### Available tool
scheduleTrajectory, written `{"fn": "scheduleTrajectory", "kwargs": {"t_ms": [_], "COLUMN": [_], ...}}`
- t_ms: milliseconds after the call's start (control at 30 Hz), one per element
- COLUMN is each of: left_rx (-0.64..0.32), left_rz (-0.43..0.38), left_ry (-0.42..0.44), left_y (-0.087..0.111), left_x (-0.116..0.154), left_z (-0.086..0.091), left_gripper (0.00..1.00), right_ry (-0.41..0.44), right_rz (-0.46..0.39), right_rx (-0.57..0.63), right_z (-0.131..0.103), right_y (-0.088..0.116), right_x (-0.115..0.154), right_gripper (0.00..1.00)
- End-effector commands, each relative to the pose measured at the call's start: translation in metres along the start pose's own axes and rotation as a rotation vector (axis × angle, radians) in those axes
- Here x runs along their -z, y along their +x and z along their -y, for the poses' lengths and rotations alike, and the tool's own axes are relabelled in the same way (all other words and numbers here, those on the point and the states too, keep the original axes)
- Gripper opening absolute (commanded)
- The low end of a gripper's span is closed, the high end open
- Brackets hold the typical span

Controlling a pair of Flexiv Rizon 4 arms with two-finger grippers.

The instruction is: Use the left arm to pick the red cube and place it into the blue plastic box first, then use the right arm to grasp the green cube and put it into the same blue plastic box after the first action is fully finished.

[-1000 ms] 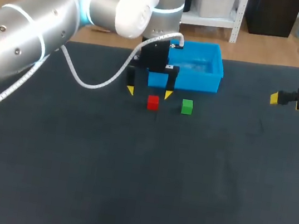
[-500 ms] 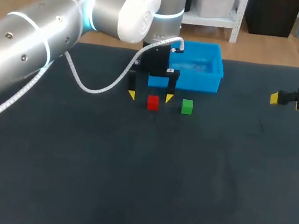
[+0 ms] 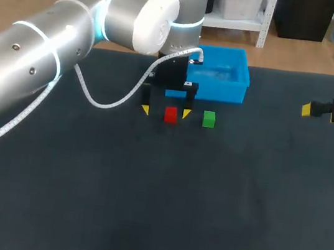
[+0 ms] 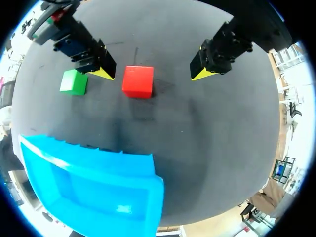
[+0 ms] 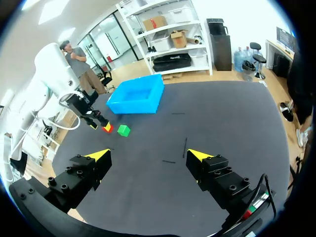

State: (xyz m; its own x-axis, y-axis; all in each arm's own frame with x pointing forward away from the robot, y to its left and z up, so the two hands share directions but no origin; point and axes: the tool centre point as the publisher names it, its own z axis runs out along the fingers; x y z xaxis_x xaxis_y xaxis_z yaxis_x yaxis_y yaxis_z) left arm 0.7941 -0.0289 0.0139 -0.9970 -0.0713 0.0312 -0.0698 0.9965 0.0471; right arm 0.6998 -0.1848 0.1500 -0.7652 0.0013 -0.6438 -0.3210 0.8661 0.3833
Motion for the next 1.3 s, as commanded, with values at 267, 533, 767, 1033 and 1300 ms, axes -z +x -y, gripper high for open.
{"fn": "scheduleTrajectory", "kwargs": {"t_ms": [267, 533, 767, 1033, 1300], "left_rx": [-0.005, 0.002, 0.009, 0.009, 0.005], "left_rz": [-0.029, -0.036, -0.035, -0.042, -0.043], "left_ry": [-0.032, -0.029, -0.021, -0.02, -0.024], "left_y": [-0.012, -0.013, -0.015, -0.015, -0.014], "left_x": [-0.012, -0.016, -0.019, -0.02, -0.02], "left_z": [0.006, 0.006, 0.006, 0.006, 0.007], "left_gripper": [1.0, 1.0, 1.0, 0.33, 0.0], "right_ry": [0.0, 0.0, 0.0, 0.0, 0.0], "right_rz": [-0.001, -0.001, -0.001, -0.001, -0.001], "right_rx": [0.001, 0.001, 0.001, 0.001, 0.001], "right_z": [0.0, 0.0, 0.0, 0.0, 0.0], "right_y": [0.0, 0.0, 0.0, 0.0, 0.0], "right_x": [0.0, 0.0, 0.0, 0.0, 0.0], "right_gripper": [1.0, 1.0, 1.0, 1.0, 1.0]}}
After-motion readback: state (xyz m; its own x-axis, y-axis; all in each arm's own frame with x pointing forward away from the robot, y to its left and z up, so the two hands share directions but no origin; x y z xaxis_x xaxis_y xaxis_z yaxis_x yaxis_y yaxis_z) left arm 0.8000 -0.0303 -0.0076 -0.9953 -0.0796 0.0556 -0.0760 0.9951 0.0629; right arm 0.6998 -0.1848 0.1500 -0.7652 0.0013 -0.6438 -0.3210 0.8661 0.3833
